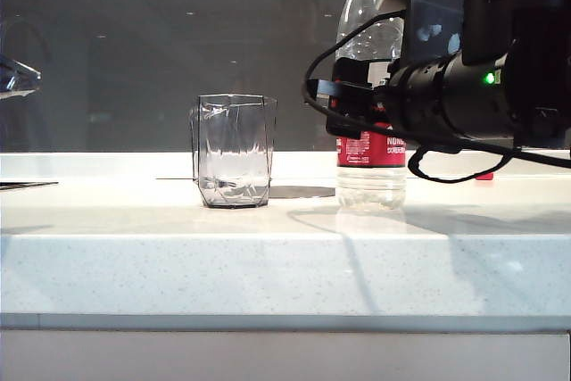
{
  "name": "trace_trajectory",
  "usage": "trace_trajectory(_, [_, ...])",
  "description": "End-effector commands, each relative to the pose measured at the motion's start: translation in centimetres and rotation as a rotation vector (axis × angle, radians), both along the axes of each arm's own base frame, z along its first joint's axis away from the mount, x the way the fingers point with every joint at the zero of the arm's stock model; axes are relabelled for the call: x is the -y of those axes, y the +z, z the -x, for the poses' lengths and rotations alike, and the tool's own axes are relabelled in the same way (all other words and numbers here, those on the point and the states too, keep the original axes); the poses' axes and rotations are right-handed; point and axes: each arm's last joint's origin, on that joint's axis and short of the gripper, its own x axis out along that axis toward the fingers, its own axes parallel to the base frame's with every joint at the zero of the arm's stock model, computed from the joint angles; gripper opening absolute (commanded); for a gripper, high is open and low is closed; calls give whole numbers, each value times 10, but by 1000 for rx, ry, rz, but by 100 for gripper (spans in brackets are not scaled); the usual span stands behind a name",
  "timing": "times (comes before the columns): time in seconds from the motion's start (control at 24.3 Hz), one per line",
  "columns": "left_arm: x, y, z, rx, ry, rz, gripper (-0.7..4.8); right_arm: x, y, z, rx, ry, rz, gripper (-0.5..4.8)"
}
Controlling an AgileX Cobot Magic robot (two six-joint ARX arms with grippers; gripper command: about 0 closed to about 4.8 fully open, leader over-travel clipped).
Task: Pick up the mineral water bottle on the table and pour water into the mug until it's half full.
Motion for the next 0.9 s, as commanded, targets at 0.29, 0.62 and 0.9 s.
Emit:
trace_trajectory(0.29, [0,1,0,8,-3,4,-4,1,3,-1,29,-20,40,224])
trace_trajectory(0.62, [0,2,0,8,-1,4,-4,4,19,0,140,-87,292,224])
trace_trajectory(0.9, [-2,2,-1,8,19,4,-4,5,45,-2,170,-198,619,220])
